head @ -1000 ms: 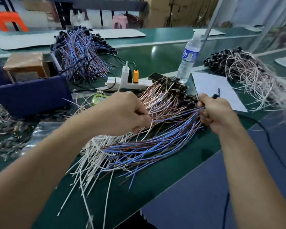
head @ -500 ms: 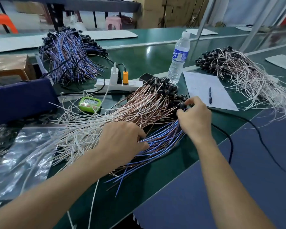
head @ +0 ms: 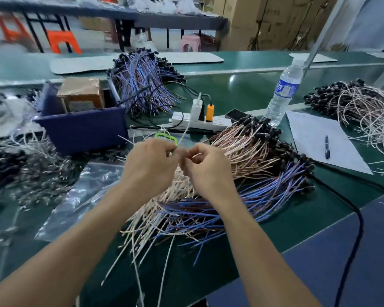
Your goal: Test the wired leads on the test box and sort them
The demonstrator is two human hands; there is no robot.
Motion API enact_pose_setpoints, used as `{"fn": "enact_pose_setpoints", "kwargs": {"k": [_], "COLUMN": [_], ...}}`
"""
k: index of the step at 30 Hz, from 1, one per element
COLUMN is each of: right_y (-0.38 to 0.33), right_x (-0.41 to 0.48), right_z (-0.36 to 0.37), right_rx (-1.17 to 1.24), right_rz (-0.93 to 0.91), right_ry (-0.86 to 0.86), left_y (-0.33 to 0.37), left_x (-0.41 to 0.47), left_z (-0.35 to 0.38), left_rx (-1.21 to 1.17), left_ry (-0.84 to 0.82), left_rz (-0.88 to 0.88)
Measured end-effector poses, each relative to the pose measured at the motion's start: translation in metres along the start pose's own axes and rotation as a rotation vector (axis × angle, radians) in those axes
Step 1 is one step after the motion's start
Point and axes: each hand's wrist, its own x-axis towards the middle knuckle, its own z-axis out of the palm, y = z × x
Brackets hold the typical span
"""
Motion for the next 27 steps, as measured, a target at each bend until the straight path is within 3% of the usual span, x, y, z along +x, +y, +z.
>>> {"fn": "enact_pose_setpoints", "kwargs": {"k": [4,7,11,17,21,27], "right_y": [-0.035,-0.065,-0.105,-0.148,-0.161,-0.162], "right_x": [0.005,0.011,0.017,0.021,0.023,0.032], "right_z": [0.048,0.092,0.152,0.216,0.250,0.292], "right_rx": [0.124,0.139,-0.025,-0.265,-0.420,-0.493], "right_rz": [-0.105,-0.158,-0.265,-0.352,-0.407,-0.525], "right_ry": [-0.176,-0.286,-0.481,-0.770,-0.889,-0.716], "left_y": [-0.044,-0.082,-0.130,-0.202,-0.226,-0.243], "left_x": [-0.005,-0.016,-0.040,-0.075,-0.087,-0.085], "left_z": [-0.045,-0.082,-0.131,-0.178,-0.183,-0.155], "left_rx": [-0.063,-0.015,0.029,0.029,0.152,0.291], "left_ry": [0.204,0.259,0.384,0.850,0.809,0.625], "left_rz": [-0.137,-0.180,-0.268,-0.581,-0.623,-0.483]}}
